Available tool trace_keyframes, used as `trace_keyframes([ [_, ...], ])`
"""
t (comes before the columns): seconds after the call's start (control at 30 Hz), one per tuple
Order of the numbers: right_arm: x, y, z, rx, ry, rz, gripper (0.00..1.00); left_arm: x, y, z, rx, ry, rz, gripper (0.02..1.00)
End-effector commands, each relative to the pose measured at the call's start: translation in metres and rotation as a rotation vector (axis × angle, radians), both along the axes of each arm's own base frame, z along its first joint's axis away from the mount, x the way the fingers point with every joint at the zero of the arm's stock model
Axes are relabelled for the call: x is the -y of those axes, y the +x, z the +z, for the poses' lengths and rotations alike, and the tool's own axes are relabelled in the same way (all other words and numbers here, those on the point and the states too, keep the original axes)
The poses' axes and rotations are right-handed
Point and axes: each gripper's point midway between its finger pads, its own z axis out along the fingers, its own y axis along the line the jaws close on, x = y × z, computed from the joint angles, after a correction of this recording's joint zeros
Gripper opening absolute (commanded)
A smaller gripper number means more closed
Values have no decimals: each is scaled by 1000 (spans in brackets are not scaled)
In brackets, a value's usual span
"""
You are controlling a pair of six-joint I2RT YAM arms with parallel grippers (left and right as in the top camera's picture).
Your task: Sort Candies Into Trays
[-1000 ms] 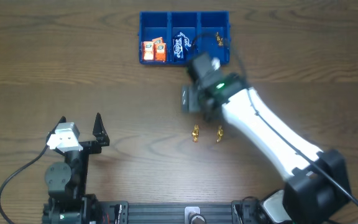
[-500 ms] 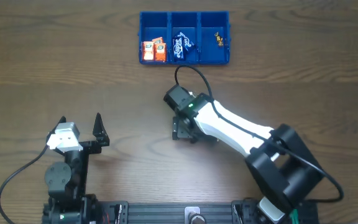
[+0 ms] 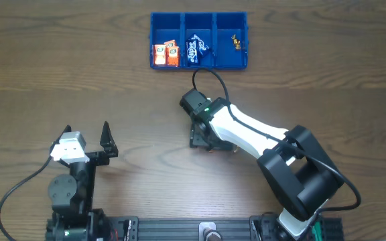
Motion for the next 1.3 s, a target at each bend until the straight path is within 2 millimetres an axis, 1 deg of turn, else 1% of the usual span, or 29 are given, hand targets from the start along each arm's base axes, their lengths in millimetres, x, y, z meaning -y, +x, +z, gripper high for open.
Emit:
trace_keyframes([
  [0.03,7,-2,-7,-12,-31,-5,595,2,-1,-16,-52,11,-13,998],
  [0.07,7,-1,-7,-11,-31,-5,511,2,-1,-16,-52,11,-13,998],
  [0.13,7,-2,-7,-12,-32,-5,428,2,-1,-16,-52,11,-13,998],
  [0.47,6,-2,-7,-11,-31,-4,121,2,-1,-16,-52,11,-13,998],
  [0.57,5,1,-3,-2,-24,9,115,2,-1,-16,-52,11,-13,998],
  [0.63,4,8,9,20,-16,22,115,2,-1,-16,-52,11,-13,998],
  [0.67,5,15,19,40,-19,28,115,2,-1,-16,-52,11,-13,998],
  [0.7,8,24,32,68,-26,30,112,2,-1,-16,-52,11,-13,998],
  [0.8,19,66,89,169,-44,24,110,2,-1,-16,-52,11,-13,998],
  [0.83,24,83,111,207,-40,23,110,2,-1,-16,-52,11,-13,998],
  [0.97,40,147,180,338,-25,42,110,2,-1,-16,-52,11,-13,998],
  [1.03,48,173,203,375,-32,41,110,2,-1,-16,-52,11,-13,998],
  [1.1,59,200,215,401,-44,31,110,2,-1,-16,-52,11,-13,998],
  [1.17,66,226,216,419,-47,19,112,2,-1,-16,-52,11,-13,998],
  [1.23,69,249,206,422,-51,12,112,2,-1,-16,-52,11,-13,996],
  [1.3,71,266,189,416,-56,19,112,2,-1,-16,-52,11,-13,996],
])
